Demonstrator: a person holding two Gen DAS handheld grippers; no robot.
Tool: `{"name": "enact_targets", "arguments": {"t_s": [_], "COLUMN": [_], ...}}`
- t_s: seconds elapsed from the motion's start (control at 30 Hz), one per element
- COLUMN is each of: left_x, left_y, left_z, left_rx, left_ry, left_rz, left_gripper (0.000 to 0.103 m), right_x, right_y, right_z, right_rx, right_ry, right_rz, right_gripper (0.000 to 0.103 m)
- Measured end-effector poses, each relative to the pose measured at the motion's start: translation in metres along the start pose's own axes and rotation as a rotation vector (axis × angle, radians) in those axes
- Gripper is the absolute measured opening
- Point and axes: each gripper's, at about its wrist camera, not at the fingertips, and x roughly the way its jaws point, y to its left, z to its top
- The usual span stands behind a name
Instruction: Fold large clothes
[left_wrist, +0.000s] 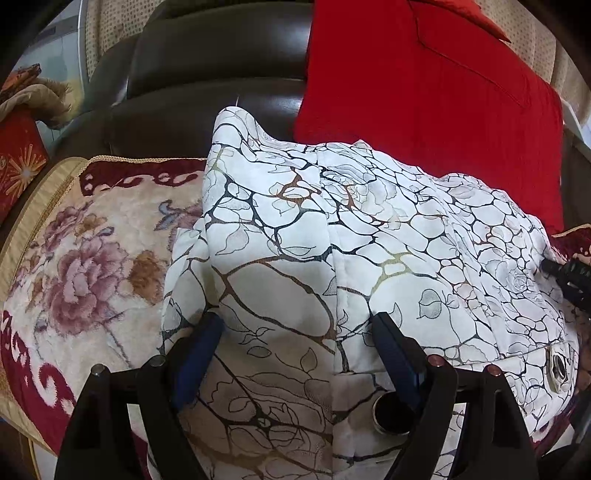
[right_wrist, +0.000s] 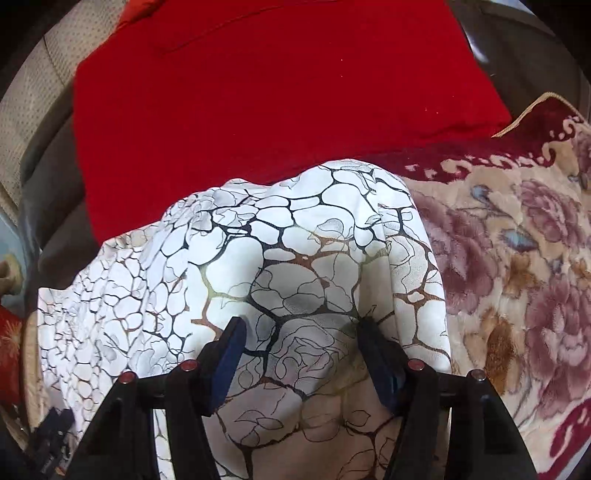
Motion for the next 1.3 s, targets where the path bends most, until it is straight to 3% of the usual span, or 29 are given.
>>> {"name": "enact_targets", "arguments": {"t_s": [0.13, 0.23, 0.43, 0.67, 0.93, 1.3], "left_x": [-0.003, -0.007, -0.016, -0.025, -0.031, -0.052], "left_y": [0.0, 0.001, 0.005, 0.005, 0.007, 0.015], "left_z": [-0.001, -0.002, -0.005, -0.006, -0.005, -0.001], "left_rx": [0.01, 0.011, 0.022, 0.029, 0.028, 0.014], "left_ry": [-0.011, -0.021, -0.05, -0.081, -0.106, -0.176], "left_rz": [0.022, 0.037, 0.062, 0.098, 0.122, 0.171], "left_gripper": [0.084, 0.084, 0.084, 0.084, 0.084, 0.084], "right_x": [-0.035, -0.049, -0.068, -0.082, -0.043, -0.059], "right_y": [0.005, 0.008, 0.007, -0.011, -0.022, -0.02], "right_z": [-0.002, -0.007, -0.031, -0.037, -0.043, -0.037], "right_rx": [-0.001, 0.0, -0.062, -0.057, -0.063, -0.025], "right_ry": [-0.136, -0.162, -0.161, -0.161, -0.006, -0.105], "right_rz": [0.077, 0.122, 0.133, 0.105, 0.008, 0.07], "right_gripper": [0.067, 0.067, 0.067, 0.067, 0.066, 0.066]}}
